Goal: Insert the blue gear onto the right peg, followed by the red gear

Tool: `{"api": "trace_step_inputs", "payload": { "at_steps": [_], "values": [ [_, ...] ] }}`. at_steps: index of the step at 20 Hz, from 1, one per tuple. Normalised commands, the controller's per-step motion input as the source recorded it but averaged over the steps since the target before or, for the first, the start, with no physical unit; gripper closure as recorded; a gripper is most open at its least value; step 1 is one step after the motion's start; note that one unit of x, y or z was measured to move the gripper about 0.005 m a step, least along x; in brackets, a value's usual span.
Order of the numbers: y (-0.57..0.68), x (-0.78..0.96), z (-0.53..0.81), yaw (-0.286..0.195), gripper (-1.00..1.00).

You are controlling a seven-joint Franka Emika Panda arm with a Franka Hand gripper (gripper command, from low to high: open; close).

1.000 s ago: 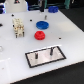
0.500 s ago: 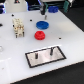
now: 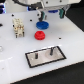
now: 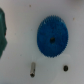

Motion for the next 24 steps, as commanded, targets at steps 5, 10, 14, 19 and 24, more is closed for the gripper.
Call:
{"api": "trace_step_inputs", "payload": {
  "at_steps": [5, 10, 14, 19, 24],
  "values": [
    [-0.11, -0.37, -0.43, 0.0, -1.0],
    [-0.1, -0.34, -0.4, 0.0, -1.0],
    [-0.02, -0.31, -0.39, 0.0, -1.0],
    [-0.03, -0.37, -0.26, 0.0, 1.0],
    [-0.01, -0.33, -0.14, 0.0, 1.0]
  ]
}}
